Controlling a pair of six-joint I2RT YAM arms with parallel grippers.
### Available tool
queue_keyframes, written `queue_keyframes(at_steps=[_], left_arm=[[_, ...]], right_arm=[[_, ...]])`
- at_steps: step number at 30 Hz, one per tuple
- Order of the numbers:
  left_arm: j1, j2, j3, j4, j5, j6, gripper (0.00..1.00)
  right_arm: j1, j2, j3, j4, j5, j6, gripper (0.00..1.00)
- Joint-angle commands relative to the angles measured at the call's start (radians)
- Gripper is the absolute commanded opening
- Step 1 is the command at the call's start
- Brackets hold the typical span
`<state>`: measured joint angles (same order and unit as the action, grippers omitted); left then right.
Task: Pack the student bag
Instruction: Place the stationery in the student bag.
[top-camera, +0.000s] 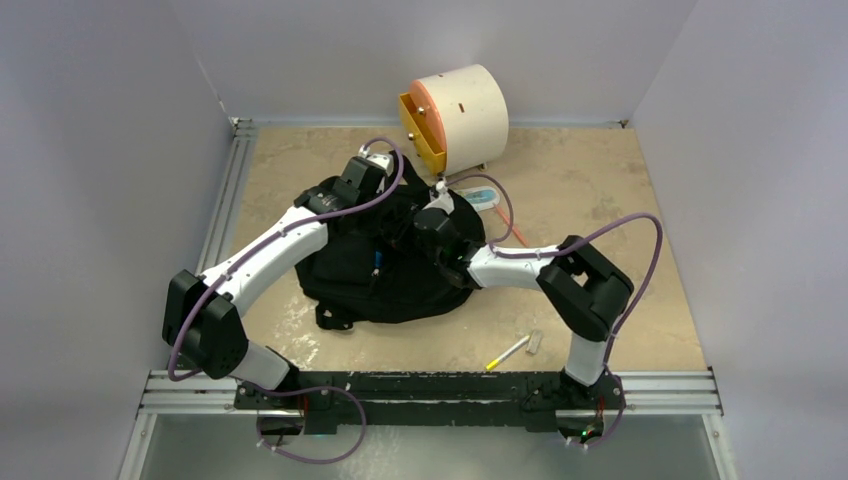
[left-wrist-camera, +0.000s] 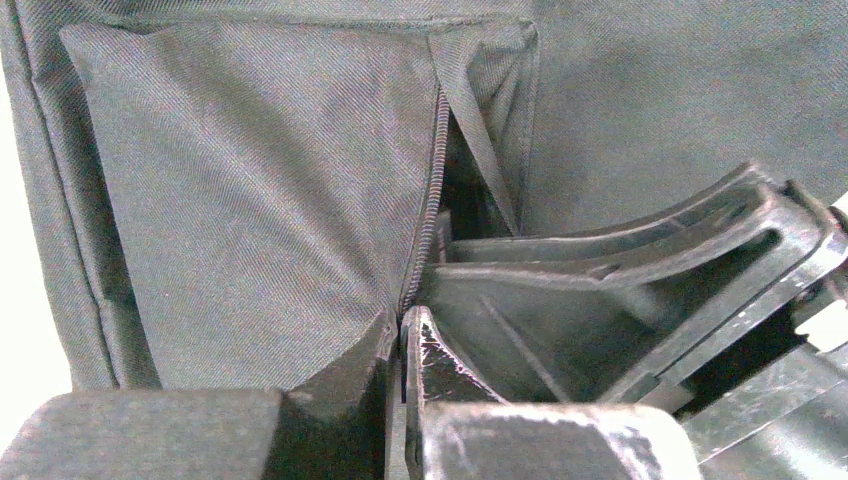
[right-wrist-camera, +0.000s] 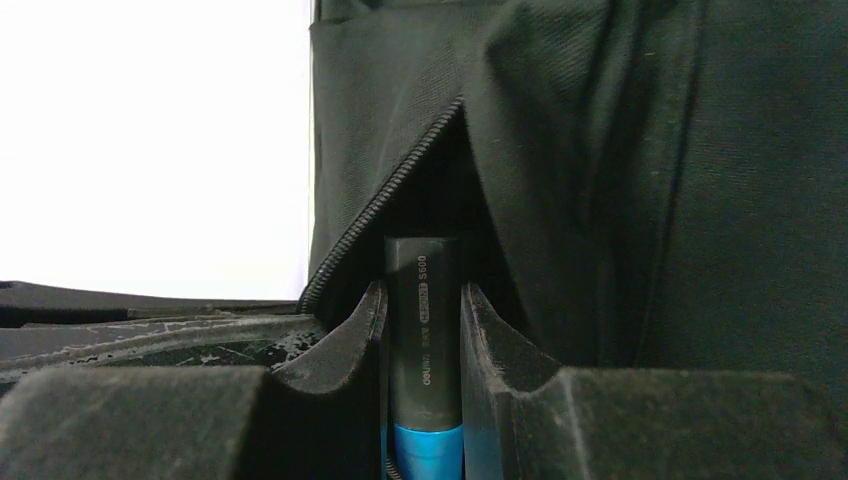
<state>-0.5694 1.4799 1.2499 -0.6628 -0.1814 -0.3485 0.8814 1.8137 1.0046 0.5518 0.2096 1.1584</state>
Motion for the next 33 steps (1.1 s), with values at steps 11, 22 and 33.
queue_keyframes(at_steps=[11,22,33], left_arm=[[0.007,-0.041,0.024,0.009,0.01,-0.008,0.0],[0.007,-0.043,0.004,0.014,0.008,-0.012,0.0],[0.006,-0.05,-0.006,0.017,0.002,-0.012,0.0]], right_arm=[[0.007,0.052,0.185,-0.038,-0.032,-0.096,0.19],[-0.004,-0.026,0.083,0.038,-0.092,-0.117,0.51],[-0.014,-0.276,-0.089,0.004,-0.009,-0.212,0.47]])
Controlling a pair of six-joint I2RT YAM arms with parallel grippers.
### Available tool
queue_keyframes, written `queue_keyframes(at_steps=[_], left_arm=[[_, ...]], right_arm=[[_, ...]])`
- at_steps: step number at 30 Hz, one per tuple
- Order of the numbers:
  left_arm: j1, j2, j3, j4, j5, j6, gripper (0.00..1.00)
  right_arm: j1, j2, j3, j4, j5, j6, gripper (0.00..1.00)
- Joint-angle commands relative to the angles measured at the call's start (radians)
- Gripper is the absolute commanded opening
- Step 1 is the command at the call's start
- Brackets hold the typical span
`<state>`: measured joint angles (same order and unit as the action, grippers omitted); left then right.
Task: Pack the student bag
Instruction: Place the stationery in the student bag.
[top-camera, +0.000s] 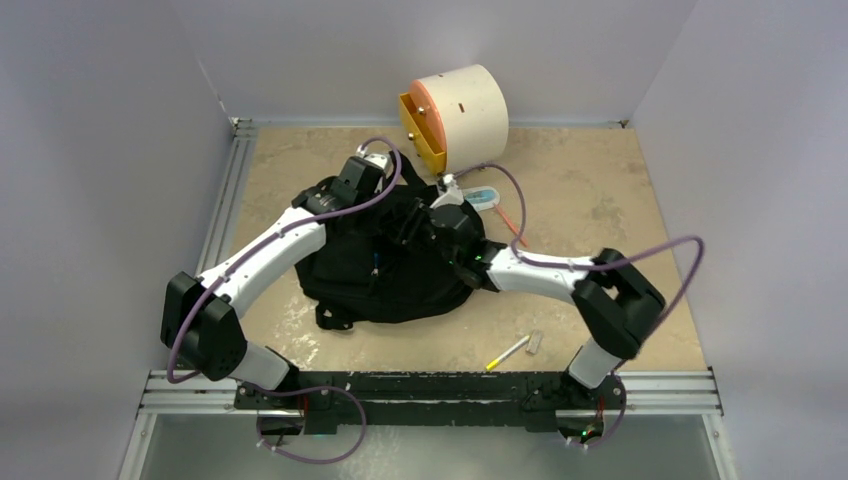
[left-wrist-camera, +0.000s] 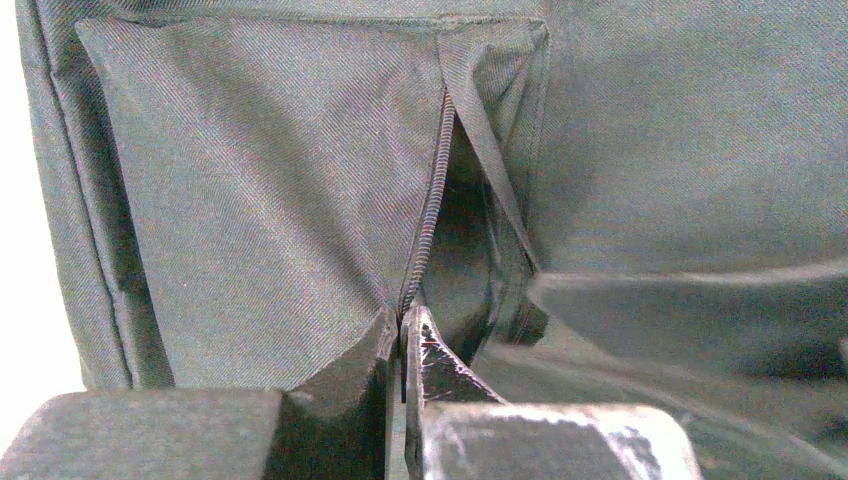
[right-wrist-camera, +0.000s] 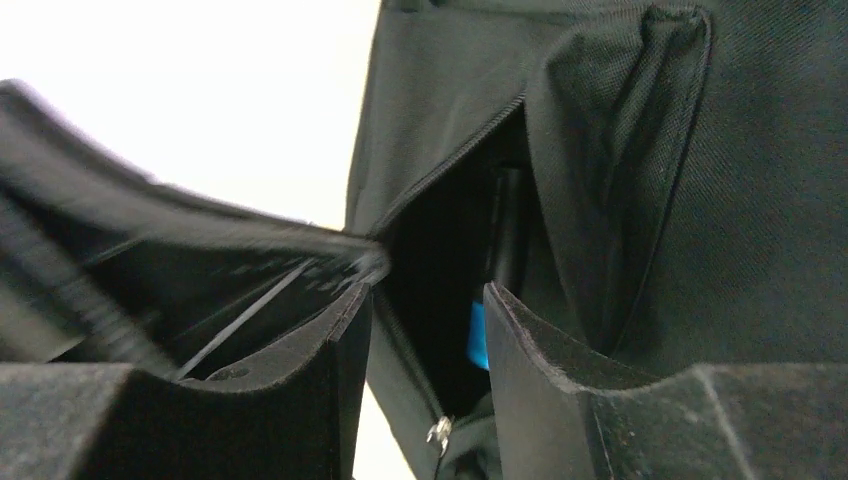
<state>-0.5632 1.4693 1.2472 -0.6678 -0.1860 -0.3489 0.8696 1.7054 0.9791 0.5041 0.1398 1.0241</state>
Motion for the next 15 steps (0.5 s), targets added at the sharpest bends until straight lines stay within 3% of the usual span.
queue_keyframes(at_steps=[1,4,8,15], left_arm=[[0.001,-0.04,-0.004,0.023,0.008,-0.012,0.0],[0.002,-0.04,-0.005,0.028,0.01,-0.012,0.0],[0.0,-0.036,-0.011,0.035,0.016,-0.013,0.0],[0.001,-0.028,-0.025,0.035,0.031,-0.019,0.0]], right_arm=[[-0.003,-0.213,-0.1,0.052,0.078,-0.1,0.47],[-0.004,-0.357,-0.187,0.03,0.147,-0.171,0.47],[-0.052,-0.505,-0.218,-0.13,0.25,-0.242,0.49],[-0.42,-0.551,-0.144,-0.422,0.201,-0.383,0.51]])
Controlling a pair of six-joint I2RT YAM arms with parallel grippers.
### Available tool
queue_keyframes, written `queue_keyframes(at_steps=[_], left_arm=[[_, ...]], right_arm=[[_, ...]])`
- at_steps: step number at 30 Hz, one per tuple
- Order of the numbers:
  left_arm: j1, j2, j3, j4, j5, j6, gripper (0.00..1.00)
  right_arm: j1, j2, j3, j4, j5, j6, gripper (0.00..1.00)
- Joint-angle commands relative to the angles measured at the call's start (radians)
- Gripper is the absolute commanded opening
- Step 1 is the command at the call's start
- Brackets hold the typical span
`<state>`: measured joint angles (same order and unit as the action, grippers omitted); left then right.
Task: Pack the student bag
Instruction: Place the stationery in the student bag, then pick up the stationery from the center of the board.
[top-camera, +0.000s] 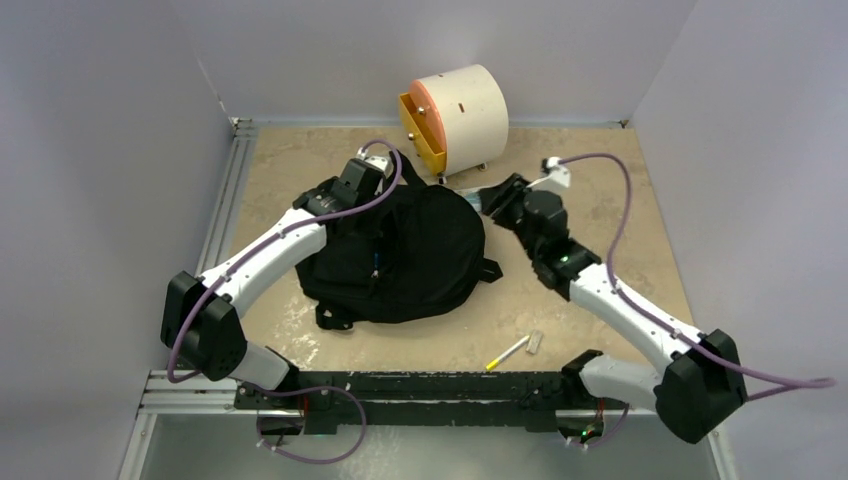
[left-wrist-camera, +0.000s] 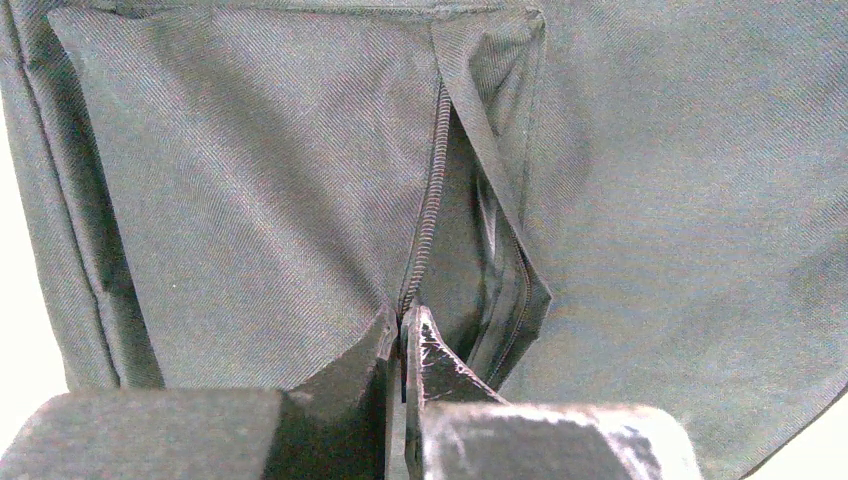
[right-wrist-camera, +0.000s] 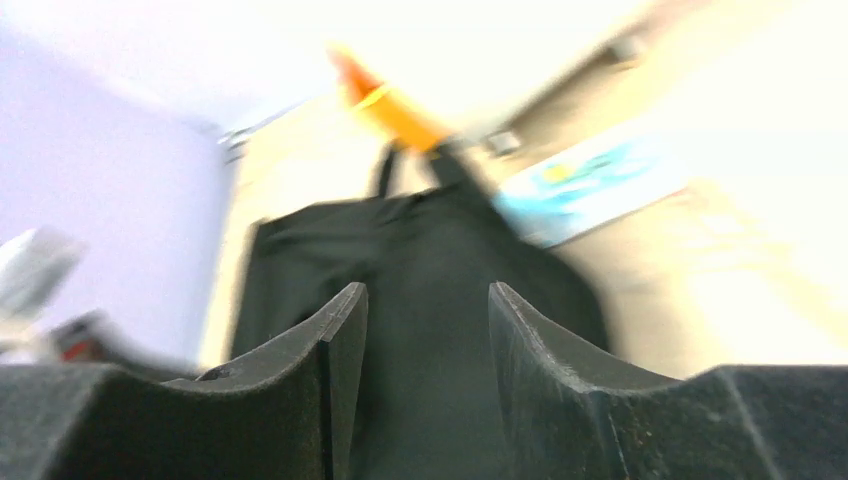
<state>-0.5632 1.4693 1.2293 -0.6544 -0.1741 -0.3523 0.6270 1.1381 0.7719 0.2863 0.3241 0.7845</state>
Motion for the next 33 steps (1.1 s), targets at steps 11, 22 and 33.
queue_keyframes(at_steps=[11,22,33], left_arm=[[0.0,-0.036,-0.007,0.024,0.018,0.004,0.0],[0.001,-0.06,-0.015,0.013,0.01,0.01,0.0],[0.0,-0.058,-0.011,0.015,0.013,0.016,0.0]], right_arm=[[-0.294,0.456,0.32,-0.412,-0.138,-0.426,0.59],[-0.299,0.689,0.431,-0.422,-0.041,-0.481,0.67],[-0.322,0.756,0.458,-0.459,-0.072,-0.518,0.57]])
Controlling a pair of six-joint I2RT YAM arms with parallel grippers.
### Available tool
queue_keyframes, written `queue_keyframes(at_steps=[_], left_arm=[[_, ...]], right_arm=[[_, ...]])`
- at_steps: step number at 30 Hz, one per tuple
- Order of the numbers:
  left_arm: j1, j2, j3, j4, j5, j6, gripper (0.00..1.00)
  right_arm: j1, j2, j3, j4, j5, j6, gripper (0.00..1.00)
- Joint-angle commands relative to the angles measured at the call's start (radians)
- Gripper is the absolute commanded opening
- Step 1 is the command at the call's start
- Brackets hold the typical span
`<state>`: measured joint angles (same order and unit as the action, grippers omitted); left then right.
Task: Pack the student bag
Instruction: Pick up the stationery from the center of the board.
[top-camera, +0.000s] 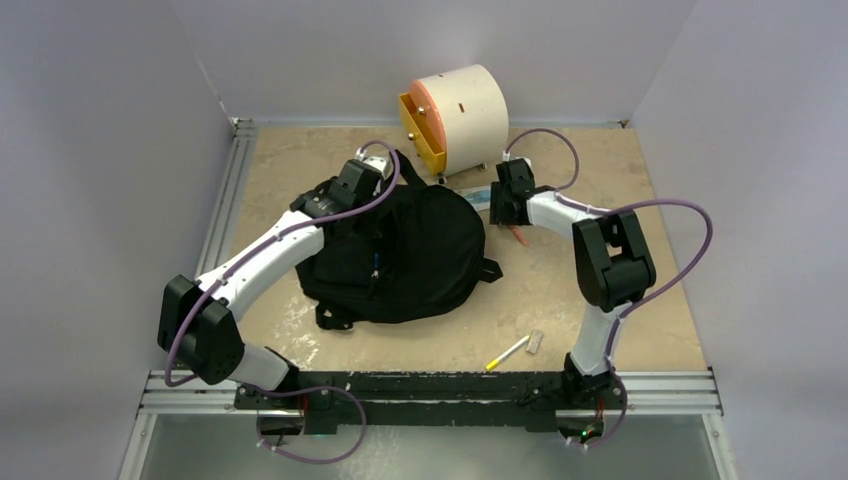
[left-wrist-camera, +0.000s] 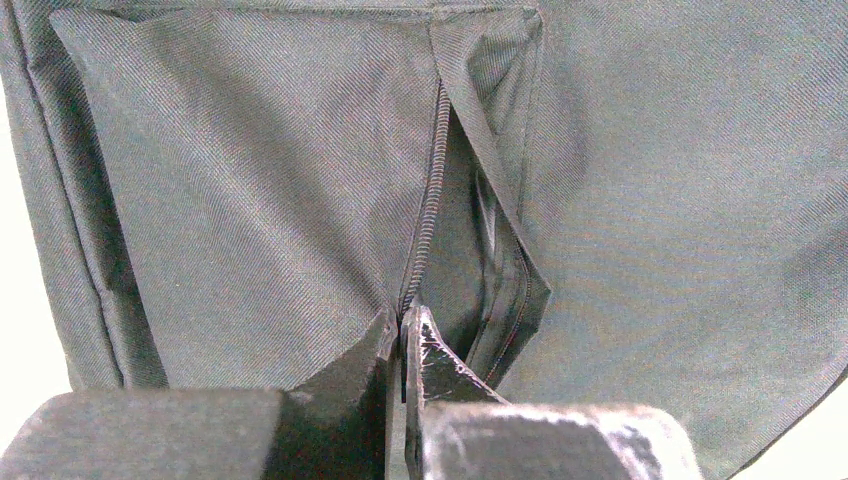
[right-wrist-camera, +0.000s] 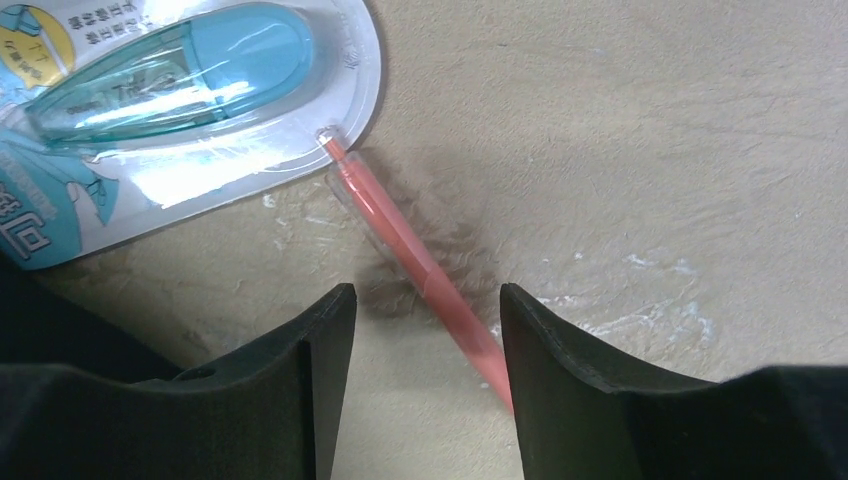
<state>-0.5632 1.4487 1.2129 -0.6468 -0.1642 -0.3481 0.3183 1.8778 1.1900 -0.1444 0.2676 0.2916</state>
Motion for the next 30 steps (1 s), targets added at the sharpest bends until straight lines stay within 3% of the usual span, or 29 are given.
queue_keyframes(at_steps=[1,8,19,28,30], left_arm=[[0.001,-0.037,0.006,0.008,0.004,0.013,0.0],[0.001,-0.03,0.017,0.012,0.017,0.017,0.0],[0.001,-0.019,0.022,0.013,0.019,0.018,0.0],[0.0,-0.018,0.033,0.006,0.018,0.024,0.0],[0.0,-0.02,0.032,0.004,0.007,0.024,0.0]], right_arm=[[-0.019,0.02,0.037,-0.029,-0.021,-0.02,0.55],[-0.098,0.027,-0.007,-0.015,-0.153,-0.01,0.37],[-0.104,-0.078,-0.065,0.02,-0.128,0.023,0.0],[-0.105,-0.367,-0.09,0.008,0.064,0.119,0.0],[-0.104,-0.434,-0.095,0.035,0.003,0.119,0.0]])
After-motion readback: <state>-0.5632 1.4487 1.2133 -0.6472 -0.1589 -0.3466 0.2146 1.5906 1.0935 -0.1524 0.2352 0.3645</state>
